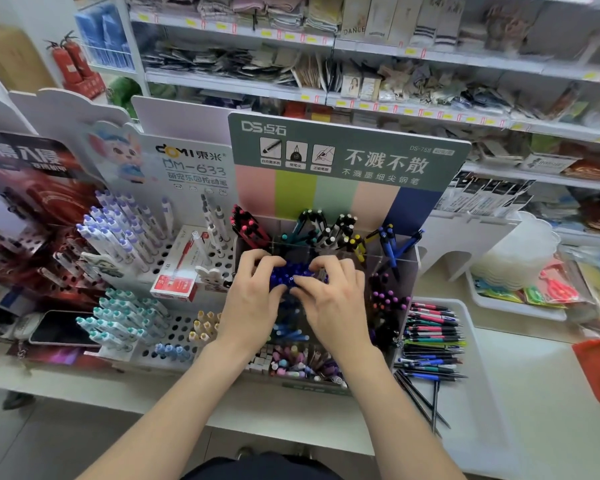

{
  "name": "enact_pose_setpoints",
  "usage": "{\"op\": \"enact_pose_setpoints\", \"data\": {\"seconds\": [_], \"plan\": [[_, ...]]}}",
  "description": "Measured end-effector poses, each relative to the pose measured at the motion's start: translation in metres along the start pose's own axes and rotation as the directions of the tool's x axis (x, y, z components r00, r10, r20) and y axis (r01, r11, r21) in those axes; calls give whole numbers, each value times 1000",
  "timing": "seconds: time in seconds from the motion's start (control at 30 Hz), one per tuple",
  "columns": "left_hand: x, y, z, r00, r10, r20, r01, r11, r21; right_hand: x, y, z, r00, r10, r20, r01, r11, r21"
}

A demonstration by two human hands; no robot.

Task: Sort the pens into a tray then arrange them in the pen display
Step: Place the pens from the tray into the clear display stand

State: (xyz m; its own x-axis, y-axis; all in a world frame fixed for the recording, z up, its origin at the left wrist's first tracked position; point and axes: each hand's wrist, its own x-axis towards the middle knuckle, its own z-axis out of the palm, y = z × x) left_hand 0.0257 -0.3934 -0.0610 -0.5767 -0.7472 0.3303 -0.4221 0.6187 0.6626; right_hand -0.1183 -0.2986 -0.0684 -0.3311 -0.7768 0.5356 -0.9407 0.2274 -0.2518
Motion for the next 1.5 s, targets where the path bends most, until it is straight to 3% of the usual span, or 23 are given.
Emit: {"op": "enact_pose_setpoints", "data": {"seconds": [0.13,0.3,0.43,0.53,0.63,0.73,0.87,0.93,1.0,1.23,1.33,1.5], "plan": [[-3,-2,-1,1000,3,22,-3,1000,7,-3,3,1,983,171,-75,-163,982,98],[-10,2,2,999,30,13,-30,1000,0,-7,-1,-1,999,45,-13,-44,994,99],[-18,11,6,998,67,12,-67,997,-25,-28,0,-18,972,202,-122,-165,951,261],[-28,22,15,994,101,34,-98,992,-76,-58,3,-26,924,371,-89,-315,874,370],[-41,37,29,979,151,139,-130,980,-149,-87,14,-35,865,502,9,-466,795,389],[-54,52,48,913,184,364,-129,977,-169,-111,33,-48,786,615,65,-590,715,374],[-66,64,80,750,224,623,-188,974,-123,-148,82,-50,528,794,303,-849,495,182],[-71,70,97,700,211,683,-213,974,-82,-173,114,-45,414,829,378,-896,445,4],[-76,77,115,672,181,718,-208,977,-52,-198,141,-40,351,839,415,-888,439,-137],[-100,103,176,651,47,758,-157,985,74,-237,188,-11,242,815,527,-767,493,-410],[-113,108,196,651,-44,758,-132,977,170,-236,190,5,291,805,518,-667,558,-493],[-127,108,212,673,-132,727,-60,971,232,-229,192,17,362,754,549,-627,632,-455]]}}
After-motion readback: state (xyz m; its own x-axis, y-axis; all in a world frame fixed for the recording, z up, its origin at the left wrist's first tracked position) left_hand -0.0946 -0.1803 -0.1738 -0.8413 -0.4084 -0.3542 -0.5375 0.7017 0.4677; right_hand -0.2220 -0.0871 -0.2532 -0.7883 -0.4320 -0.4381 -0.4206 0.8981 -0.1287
